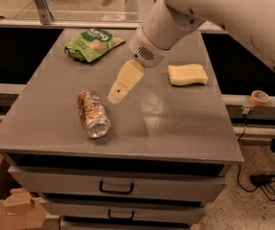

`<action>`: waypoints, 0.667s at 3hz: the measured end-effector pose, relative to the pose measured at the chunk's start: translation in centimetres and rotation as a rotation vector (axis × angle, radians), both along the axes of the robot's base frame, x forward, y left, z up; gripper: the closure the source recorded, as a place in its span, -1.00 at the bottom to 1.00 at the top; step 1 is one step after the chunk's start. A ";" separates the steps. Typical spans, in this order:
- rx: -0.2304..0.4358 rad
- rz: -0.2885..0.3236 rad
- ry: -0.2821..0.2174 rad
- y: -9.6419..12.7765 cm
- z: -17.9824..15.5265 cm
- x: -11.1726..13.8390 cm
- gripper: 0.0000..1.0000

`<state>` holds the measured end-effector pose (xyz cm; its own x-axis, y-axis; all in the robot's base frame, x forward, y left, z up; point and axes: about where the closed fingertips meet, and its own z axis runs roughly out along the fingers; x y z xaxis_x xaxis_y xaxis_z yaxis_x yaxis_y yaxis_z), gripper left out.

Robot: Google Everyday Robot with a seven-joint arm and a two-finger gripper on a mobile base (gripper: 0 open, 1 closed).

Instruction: Move orange can near green rice chip bag

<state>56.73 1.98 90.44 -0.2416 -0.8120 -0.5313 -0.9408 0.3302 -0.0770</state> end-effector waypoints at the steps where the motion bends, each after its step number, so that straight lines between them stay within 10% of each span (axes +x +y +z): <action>1: 0.077 -0.107 0.074 2.8 -1.4 0.4 -1.00; 2: 0.135 -0.209 0.140 5.0 -1.5 0.4 -1.00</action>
Offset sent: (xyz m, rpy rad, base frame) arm 0.0062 0.0730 -0.0156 0.2105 0.2258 -0.3498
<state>57.12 6.99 88.94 -0.4750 -0.6610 -0.5810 -0.8497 0.5163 0.1073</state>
